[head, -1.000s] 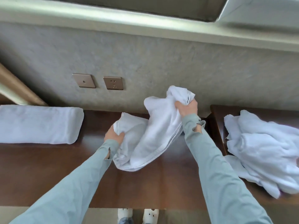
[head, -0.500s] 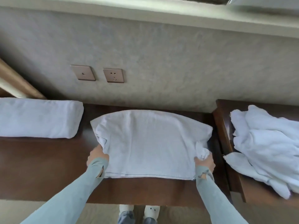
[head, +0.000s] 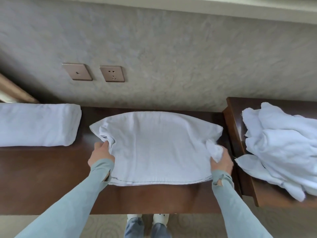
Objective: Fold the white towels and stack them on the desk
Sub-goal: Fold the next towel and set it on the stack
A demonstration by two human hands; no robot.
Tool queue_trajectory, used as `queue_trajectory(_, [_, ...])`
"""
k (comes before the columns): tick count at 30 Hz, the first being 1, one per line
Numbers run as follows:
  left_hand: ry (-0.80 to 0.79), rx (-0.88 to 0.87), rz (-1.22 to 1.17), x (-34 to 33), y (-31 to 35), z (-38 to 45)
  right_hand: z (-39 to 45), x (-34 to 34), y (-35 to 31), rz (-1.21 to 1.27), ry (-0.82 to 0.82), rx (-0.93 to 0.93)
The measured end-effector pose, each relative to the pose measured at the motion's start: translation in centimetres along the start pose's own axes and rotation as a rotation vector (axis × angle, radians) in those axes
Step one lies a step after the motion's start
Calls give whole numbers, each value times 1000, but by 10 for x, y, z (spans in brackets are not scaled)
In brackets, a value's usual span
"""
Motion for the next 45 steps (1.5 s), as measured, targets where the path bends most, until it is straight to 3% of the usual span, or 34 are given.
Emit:
queue_trajectory(2, [-18, 92, 39, 0, -17, 0, 9, 4, 25, -45, 87, -88])
queue_trajectory(5, [-31, 245, -9, -8, -41, 5, 10, -11, 29, -402, 163, -51])
queue_trajectory(8, [-20, 350, -286, -13, -50, 23, -2, -52, -3, -593, 19, 202])
queue_trajectory(11, [28, 349, -441, -14, -44, 44, -28, -111, -36, -632, -189, 416])
queue_trajectory(17, [0, 245, -360, -16, -47, 59, -91, -207, -137, -460, -505, 789])
queue_trajectory(24, [-2, 108, -355, -35, -69, 48, -146, -305, -248, -529, -723, 966])
queue_trajectory(27, [-6, 130, -349, -35, -72, 49, -152, -333, -264, -681, -724, 1006])
queue_trajectory(34, [-45, 286, -354, -35, -83, 36, -167, -332, -272, -875, -476, 1091])
queue_trajectory(37, [-55, 256, -292, -25, -88, 30, -168, -314, -287, -485, -478, 949])
queue_trajectory(39, [27, 235, -294, -12, -96, 30, -164, -304, -301, -42, -494, 795])
queue_trajectory(41, [114, 252, -304, -2, -105, 32, -162, -304, -309, 186, -536, 725])
queue_trajectory(43, [99, 298, -284, -2, -115, 34, -162, -321, -308, 123, -686, 722])
queue_trajectory(45, [-19, 346, -242, -13, -125, 33, -166, -341, -296, -101, -853, 733])
Point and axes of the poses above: each hand's wrist, its own z-axis towards the middle knuckle, its own x-axis out of the back of the hand, y = z × x, the point moved 4 cm from there along z, towards the middle knuckle, and after that the axes turned 14 degrees about -x, right-handed, at the moved point
